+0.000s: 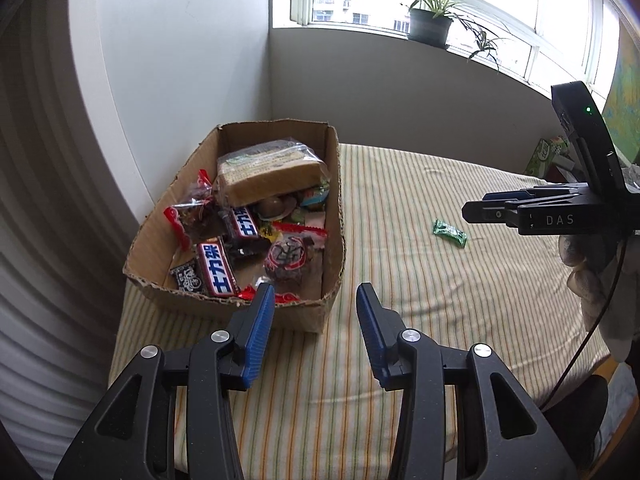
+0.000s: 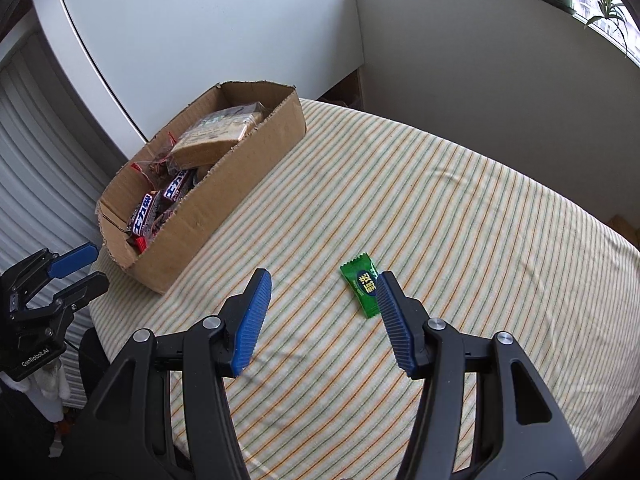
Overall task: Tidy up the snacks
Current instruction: 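Move both open tools back toward the green candy on the cloth, then grasp the green candy with the right tool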
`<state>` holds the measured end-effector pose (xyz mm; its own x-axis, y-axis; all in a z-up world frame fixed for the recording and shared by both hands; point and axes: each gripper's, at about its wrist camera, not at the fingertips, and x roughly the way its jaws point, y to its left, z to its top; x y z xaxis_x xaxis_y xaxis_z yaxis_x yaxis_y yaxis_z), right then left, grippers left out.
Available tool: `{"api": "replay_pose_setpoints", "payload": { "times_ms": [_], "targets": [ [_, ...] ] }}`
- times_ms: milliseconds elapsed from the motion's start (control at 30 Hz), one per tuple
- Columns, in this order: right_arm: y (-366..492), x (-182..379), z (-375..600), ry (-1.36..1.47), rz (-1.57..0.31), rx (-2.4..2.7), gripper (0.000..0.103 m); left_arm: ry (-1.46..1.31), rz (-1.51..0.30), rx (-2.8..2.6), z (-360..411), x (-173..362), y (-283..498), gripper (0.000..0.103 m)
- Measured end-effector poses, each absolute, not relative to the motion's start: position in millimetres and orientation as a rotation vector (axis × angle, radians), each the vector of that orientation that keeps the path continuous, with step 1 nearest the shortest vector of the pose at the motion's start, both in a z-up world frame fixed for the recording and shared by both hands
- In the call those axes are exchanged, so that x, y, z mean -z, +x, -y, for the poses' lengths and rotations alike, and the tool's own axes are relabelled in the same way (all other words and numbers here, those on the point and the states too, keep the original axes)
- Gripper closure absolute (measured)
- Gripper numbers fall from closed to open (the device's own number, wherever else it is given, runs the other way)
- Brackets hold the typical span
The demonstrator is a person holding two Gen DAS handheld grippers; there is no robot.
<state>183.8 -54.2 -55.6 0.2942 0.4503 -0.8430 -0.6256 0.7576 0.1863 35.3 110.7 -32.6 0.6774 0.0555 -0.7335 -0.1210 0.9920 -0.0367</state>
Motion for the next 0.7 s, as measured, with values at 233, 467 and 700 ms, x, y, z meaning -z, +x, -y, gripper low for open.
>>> {"api": "replay_pose_setpoints", "payload": {
  "times_ms": [233, 467, 700],
  "targets": [
    [181.8, 73.5, 51.3, -0.284, -1.018, -0.714, 0.046, -0.109, -0.827, -0.124, -113.0, 39.4, 24.1, 0.062],
    [185.2, 89.3, 44.4, -0.369, -1.028, -0.686, 0.046, -0.129, -0.841, -0.122, -116.8, 44.1, 19.1, 0.062],
    [197.7, 107.4, 37.1, -0.413, -1.064, -0.693, 0.046, -0.134, -0.864, -0.108, -111.9, 51.9, 16.7, 0.062]
  ]
}}
